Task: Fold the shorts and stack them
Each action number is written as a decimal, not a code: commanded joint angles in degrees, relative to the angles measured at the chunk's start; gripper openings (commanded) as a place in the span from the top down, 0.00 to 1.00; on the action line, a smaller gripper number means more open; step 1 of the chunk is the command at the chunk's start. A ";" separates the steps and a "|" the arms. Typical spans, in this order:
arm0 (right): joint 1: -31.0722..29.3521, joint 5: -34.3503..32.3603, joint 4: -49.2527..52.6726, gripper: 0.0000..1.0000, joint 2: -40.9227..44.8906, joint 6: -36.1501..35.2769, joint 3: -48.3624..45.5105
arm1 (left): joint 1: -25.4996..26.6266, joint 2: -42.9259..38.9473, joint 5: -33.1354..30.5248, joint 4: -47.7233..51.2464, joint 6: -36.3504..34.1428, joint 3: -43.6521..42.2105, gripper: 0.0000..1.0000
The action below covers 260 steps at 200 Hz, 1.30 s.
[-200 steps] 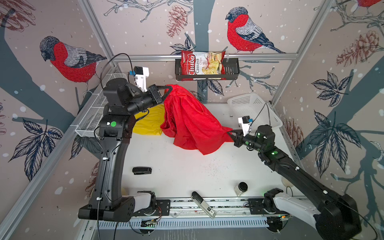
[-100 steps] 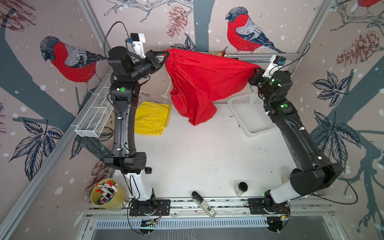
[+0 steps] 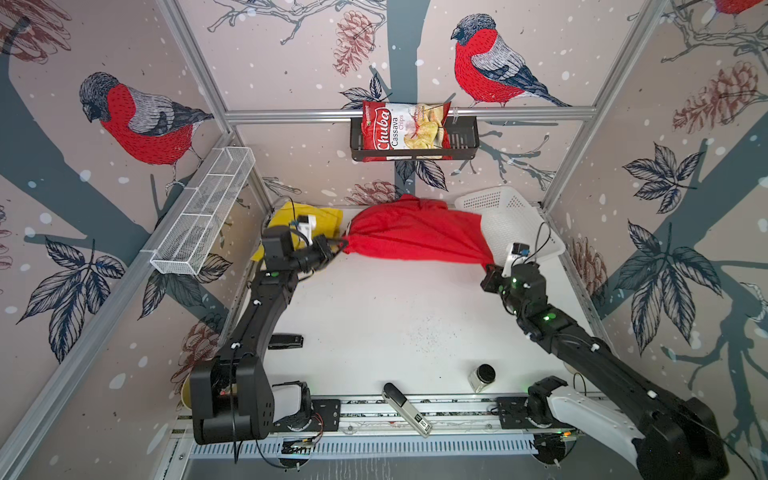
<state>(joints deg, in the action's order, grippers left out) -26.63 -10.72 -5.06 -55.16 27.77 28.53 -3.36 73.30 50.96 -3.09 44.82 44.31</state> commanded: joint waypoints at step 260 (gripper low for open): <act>-1.37 2.69 17.46 0.49 9.58 11.91 -5.88 | 3.06 -14.94 -37.22 29.63 -6.67 -5.70 0.62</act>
<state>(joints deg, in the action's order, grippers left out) -28.01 -9.56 16.91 -41.93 40.38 22.65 -2.09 56.05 11.86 30.46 38.57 40.84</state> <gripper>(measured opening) 0.641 0.410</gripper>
